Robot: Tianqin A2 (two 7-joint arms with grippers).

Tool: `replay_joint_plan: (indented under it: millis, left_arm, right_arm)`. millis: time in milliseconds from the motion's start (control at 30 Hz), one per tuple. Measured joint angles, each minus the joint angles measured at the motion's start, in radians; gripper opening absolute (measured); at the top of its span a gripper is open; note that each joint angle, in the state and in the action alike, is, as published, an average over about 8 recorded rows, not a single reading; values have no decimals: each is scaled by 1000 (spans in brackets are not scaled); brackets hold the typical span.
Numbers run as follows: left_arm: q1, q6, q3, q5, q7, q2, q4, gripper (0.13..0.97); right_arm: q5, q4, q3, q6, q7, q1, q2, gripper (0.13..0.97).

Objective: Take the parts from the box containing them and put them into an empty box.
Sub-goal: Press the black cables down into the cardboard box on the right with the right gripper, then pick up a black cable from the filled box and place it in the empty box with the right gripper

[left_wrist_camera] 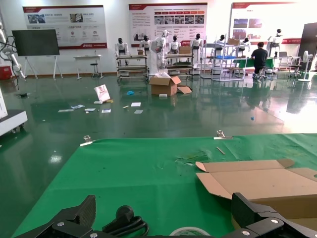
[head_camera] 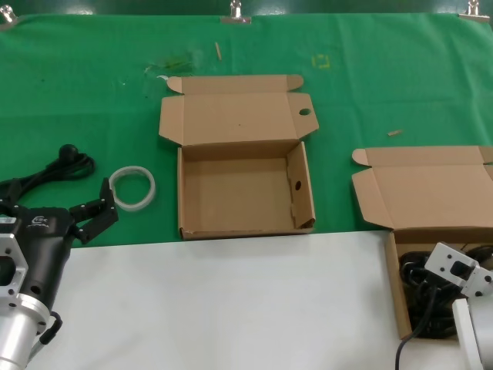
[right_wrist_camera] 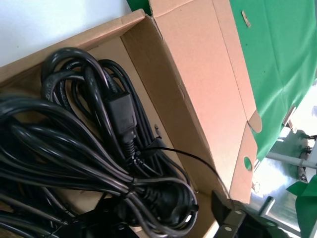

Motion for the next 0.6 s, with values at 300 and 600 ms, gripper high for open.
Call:
replay_joint_plan:
  millis: [300,600]
  left_arm:
    - [0,0,0,0,0,0,0,966]
    - [0,0,0,0,0,0,0,966]
  right_arm:
    - [0,-3,-6,-3,11,-7,0,474]
    - [0,15,-15,16,17,-17,0,345]
